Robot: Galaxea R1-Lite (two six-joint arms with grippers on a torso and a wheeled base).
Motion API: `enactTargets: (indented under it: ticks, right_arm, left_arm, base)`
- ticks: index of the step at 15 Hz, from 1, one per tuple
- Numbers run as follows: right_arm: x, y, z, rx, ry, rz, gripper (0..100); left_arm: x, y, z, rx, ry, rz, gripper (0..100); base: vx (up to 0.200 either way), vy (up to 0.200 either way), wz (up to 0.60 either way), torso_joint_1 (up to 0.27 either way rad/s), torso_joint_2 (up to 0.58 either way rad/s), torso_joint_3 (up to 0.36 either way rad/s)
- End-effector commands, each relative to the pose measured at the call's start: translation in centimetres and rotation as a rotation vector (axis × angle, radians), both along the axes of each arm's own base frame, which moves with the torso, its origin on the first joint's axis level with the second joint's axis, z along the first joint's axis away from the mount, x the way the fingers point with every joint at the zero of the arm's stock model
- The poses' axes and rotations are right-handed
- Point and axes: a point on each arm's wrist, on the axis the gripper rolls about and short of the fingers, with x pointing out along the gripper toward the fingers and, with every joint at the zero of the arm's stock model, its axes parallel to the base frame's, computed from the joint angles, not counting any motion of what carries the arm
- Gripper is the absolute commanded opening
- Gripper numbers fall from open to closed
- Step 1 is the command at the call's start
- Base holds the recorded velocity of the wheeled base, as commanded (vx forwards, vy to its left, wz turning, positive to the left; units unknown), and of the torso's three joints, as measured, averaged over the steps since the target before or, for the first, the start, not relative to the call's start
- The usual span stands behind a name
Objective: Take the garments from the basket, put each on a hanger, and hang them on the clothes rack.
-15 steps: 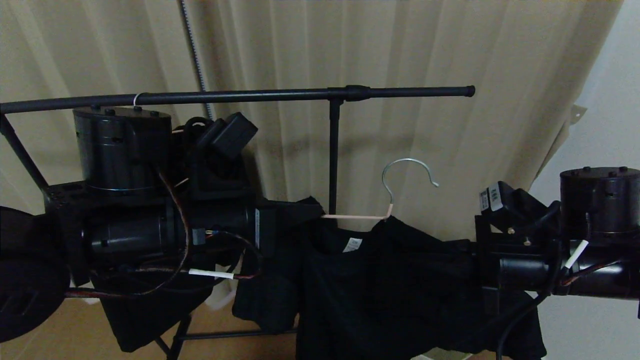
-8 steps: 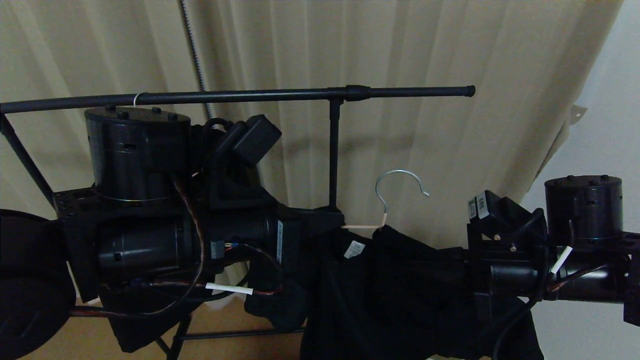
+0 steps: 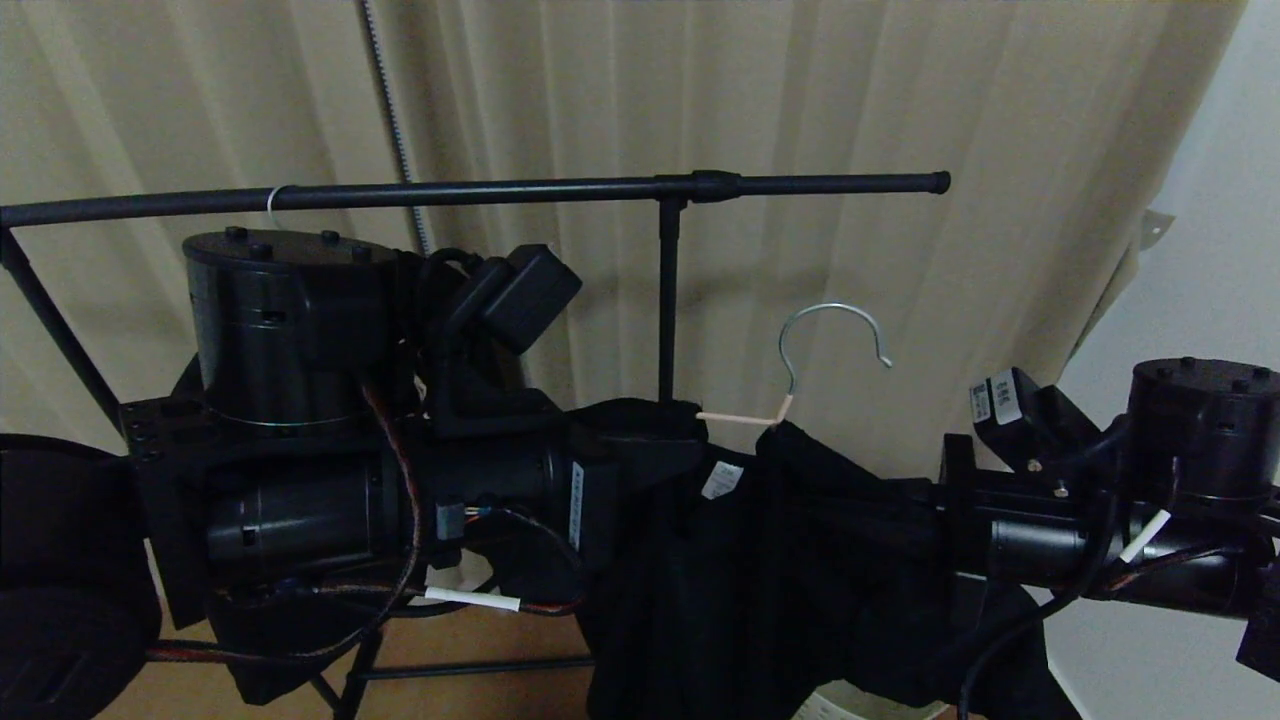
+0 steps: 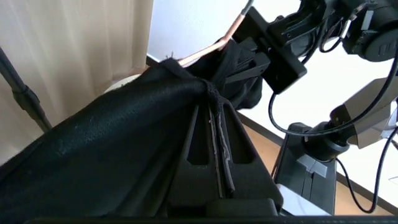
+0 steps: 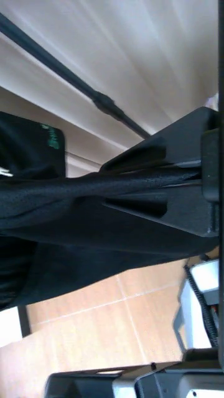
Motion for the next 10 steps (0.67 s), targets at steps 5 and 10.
enactTargets:
  ticks: [5, 10]
  right_arm:
    - [0.1, -0.5, -0.2, 0.007, 0.002, 0.0, 0]
    - [0.5, -1.6, -0.1, 0.027, 0.008, 0.015, 0]
  left_arm:
    - [-0.4, 0.1, -0.3, 0.009, -0.005, -0.005, 100]
    - [-2.6, 4.5, 1.8, -0.036, -0.088, 0.071, 100]
  base:
    - [0.0, 0.0, 0.0, 0.0, 0.0, 0.0]
    - [0.0, 0.0, 0.0, 0.0, 0.0, 0.0]
